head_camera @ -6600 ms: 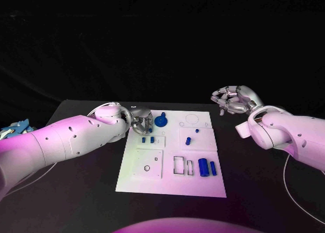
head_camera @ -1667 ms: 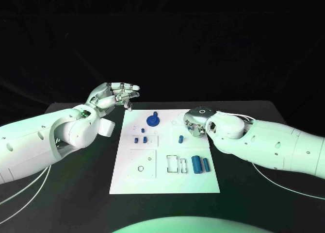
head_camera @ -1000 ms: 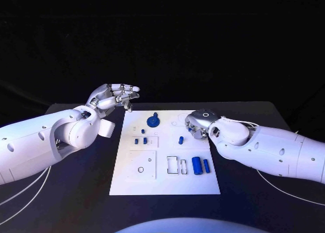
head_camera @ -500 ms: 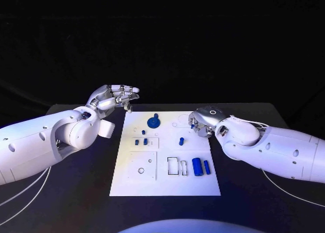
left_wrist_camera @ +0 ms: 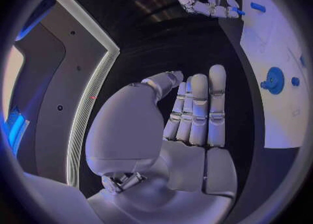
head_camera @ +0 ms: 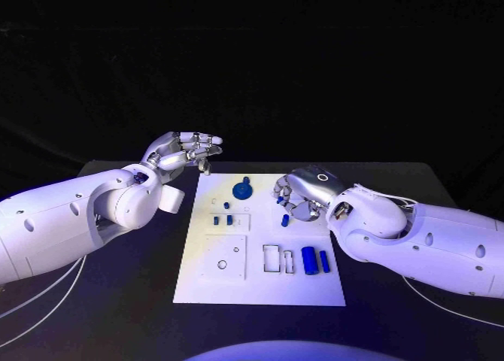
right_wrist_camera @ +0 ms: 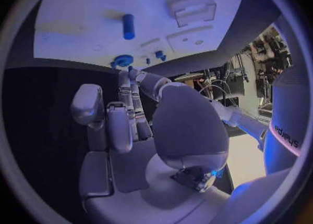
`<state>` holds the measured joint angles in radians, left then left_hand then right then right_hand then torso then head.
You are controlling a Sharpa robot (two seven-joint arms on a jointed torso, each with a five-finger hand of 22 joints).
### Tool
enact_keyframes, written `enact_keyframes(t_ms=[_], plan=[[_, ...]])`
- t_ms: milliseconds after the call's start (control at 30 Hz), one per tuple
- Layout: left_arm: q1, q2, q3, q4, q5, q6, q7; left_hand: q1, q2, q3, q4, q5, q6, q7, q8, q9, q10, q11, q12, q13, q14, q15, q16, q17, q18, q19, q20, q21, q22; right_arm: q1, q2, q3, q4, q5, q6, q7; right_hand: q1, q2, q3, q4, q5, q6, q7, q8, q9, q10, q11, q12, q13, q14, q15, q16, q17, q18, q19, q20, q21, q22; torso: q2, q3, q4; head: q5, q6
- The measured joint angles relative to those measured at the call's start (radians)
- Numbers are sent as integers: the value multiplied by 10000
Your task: Assemble the parts on the task board
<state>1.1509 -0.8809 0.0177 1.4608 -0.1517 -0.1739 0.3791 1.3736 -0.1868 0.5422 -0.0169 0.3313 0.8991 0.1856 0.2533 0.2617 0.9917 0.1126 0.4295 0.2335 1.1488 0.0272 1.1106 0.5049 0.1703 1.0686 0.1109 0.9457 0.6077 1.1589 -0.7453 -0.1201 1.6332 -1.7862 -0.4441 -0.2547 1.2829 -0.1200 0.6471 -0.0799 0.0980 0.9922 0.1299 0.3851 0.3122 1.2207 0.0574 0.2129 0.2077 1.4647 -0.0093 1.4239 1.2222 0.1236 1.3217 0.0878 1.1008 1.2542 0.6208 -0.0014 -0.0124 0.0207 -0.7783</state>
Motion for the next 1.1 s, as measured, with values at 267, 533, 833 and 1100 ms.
enact_keyframes(t_ms=[267, 533, 833, 1100], plan=[[-7, 96, 0, -7, 1, 4, -19, 0, 0, 0, 0, 0, 0, 0, 0, 0, -72, 0, 0, -1, 0, 0, 0, 1, 0, 0, 0, 0, 0, -236, 663, -25, 359, 113, -54, 119, 0, 0, 3, 3, -1, 21, 22, -19, 1, 0, 1, 0, -1, 0, 0, -4, -7, 0, 0, 0, 0, -1, 2, -15, 10, 342, -12], [-11, 170, 0, -11, 2, 4, -37, 0, 0, 0, 0, 0, 0, 0, -1, 0, -72, 0, 0, -1, 0, 0, 0, 1, 0, 0, 0, 0, 0, -769, 1358, -139, 63, 239, -45, 278, 0, -1, 29, 29, -2, 20, 22, -47, 3, 14, 16, -36, -3, 0, 1, -4, -25, 1, -1, 0, 0, -11, 22, -27, 6, 637, -65], [-11, 196, -1, 0, 2, 3, -46, 0, 0, 0, 0, 0, 0, 0, -1, 1, -72, 0, 0, -1, -37, 37, 0, 1, -1, 0, 0, 0, 0, -1170, 1739, -211, -376, 329, -4, 420, 1, -1, 29, 29, -21, 15, 21, -25, 6, 14, 16, -36, -4, 0, 1, -5, -25, 0, -1, 0, -38, -36, 25, -20, -6, 852, -141], [-11, 220, -1, -4, 3, 9, -48, 0, 0, 0, 1, 0, 0, 0, -1, 1, -72, 1, 0, -1, -37, 37, 39, 2, 0, 0, 0, 0, 0, -1327, 1938, -236, -636, 373, 60, 485, 0, 0, 0, 57, -34, 10, 21, -25, 7, 14, 17, -78, 5, 0, 1, -5, -25, 0, -1, 0, -38, -44, 28, -8, -9, 955, -228]])
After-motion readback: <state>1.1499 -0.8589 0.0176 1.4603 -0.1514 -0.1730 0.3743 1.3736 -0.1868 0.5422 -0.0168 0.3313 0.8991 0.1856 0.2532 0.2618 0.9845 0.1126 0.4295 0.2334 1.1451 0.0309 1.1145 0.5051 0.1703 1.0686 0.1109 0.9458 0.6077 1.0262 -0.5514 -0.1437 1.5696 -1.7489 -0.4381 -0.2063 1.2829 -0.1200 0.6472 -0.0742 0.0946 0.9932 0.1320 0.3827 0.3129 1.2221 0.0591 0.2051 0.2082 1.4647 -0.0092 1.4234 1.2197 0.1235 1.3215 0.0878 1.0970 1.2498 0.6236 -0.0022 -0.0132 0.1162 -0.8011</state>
